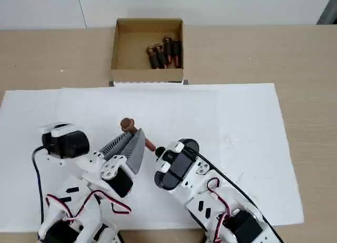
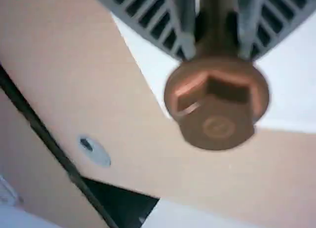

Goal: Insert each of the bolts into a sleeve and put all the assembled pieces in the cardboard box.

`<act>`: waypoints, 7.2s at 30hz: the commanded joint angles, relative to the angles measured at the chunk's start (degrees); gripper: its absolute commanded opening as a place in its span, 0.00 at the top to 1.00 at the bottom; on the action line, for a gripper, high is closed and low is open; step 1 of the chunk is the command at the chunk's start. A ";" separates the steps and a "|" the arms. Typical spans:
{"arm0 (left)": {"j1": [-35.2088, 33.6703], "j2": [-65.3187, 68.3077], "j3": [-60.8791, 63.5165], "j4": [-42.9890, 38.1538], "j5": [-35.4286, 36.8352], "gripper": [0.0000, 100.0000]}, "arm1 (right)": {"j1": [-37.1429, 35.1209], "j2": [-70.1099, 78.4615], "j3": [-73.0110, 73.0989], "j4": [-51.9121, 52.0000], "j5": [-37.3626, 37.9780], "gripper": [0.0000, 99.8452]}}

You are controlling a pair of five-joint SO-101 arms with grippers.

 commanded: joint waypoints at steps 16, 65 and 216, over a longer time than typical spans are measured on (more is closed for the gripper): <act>1.76 -0.62 0.04 -0.18 0.44 0.99 | -0.31 -0.84 -0.70 -4.35 4.31 1.00; 4.75 -0.35 3.03 9.32 -10.64 0.75 | -3.38 -0.92 -0.35 -4.70 4.22 1.00; -32.18 -0.62 22.46 9.23 -40.18 0.99 | 29.67 116.97 -135.65 16.13 -0.09 1.00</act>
